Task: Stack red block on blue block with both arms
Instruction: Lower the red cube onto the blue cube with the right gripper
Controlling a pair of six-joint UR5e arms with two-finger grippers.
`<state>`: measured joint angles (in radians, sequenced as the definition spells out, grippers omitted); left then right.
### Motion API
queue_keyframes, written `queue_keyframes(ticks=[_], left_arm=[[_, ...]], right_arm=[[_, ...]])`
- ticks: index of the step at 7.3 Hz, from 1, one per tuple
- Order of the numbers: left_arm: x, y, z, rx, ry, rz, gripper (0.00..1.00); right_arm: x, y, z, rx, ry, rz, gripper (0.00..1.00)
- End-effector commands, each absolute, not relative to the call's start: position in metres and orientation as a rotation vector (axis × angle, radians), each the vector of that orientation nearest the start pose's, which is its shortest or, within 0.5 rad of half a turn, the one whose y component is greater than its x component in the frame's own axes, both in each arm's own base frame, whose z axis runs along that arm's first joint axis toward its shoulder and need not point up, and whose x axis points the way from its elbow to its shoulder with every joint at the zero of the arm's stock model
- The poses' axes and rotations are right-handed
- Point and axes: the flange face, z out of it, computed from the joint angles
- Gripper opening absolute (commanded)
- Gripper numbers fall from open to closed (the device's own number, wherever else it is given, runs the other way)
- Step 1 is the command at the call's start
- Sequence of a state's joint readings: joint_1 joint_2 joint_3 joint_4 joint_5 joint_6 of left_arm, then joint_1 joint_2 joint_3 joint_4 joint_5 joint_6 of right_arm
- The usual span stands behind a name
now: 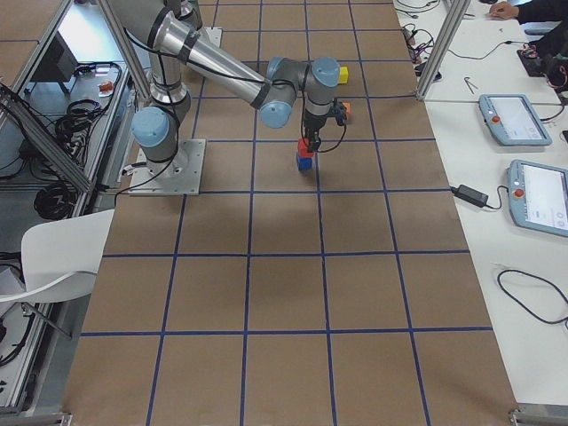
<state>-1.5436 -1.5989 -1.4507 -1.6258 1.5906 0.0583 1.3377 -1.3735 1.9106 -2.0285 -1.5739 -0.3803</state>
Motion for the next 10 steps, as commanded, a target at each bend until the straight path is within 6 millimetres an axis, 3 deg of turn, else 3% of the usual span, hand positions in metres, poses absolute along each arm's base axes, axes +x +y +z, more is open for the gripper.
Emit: queue_keyframes(ticks=[1, 10], left_arm=[[-0.1184, -0.5087, 0.5268, 0.05, 3.122, -0.054, 1.0], [-0.1179, -0.5087, 0.5254, 0.05, 3.118, -0.051, 1.0]], right_arm=[[0.0113, -0.5272, 0.2689, -0.234, 3.109, 0.128, 0.0], [0.0111, -0.5276, 0.2628, -0.232, 3.11, 0.131, 0.0]])
